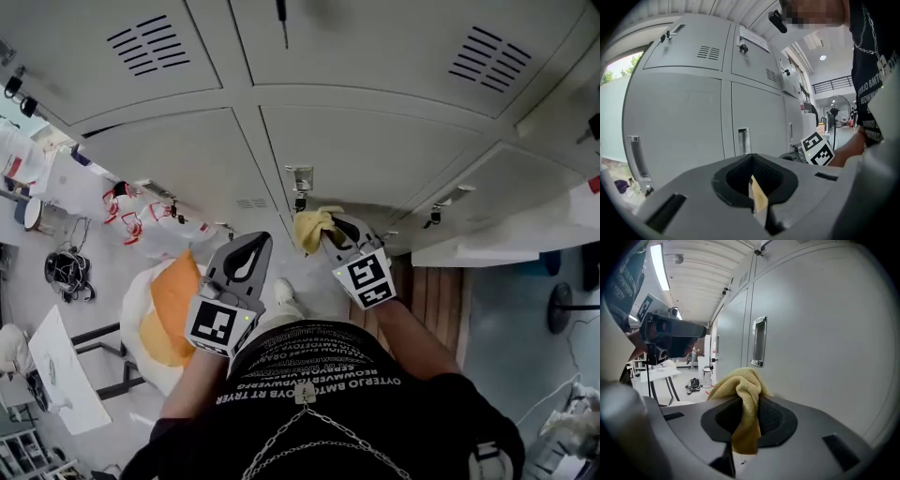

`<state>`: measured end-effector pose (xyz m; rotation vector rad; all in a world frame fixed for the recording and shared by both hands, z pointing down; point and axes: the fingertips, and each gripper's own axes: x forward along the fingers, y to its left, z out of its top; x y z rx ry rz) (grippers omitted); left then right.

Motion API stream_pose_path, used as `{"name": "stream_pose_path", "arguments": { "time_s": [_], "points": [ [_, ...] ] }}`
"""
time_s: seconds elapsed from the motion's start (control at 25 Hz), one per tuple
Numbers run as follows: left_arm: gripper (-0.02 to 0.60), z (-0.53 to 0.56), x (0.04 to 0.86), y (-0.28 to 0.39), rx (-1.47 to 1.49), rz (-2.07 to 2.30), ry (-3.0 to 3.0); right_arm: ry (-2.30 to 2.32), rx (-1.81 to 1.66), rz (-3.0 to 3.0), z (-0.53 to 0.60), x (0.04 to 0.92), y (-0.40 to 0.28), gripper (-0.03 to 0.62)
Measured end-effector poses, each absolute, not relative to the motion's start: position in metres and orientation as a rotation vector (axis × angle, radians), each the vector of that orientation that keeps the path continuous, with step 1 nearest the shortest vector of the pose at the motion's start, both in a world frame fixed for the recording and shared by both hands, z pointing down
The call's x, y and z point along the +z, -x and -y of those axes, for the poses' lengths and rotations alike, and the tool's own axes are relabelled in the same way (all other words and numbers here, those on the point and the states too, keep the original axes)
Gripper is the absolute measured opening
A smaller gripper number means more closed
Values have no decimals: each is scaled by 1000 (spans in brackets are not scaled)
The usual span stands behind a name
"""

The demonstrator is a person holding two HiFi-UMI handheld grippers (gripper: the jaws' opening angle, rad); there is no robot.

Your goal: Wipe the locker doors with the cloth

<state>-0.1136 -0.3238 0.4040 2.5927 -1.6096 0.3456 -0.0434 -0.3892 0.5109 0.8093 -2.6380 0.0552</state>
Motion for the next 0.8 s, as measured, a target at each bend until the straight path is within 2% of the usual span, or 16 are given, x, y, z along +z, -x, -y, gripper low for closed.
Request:
{"name": "stream_pose_path", "arguments": {
  "time_s": [0.4,0.8],
  "points": [
    [3,365,410,127,372,1523,-2643,-847,111,2617,415,528,69,74],
    [3,373,414,116,409,1479,-2660,-850,103,2595,424,534,62,69]
  ]
}}
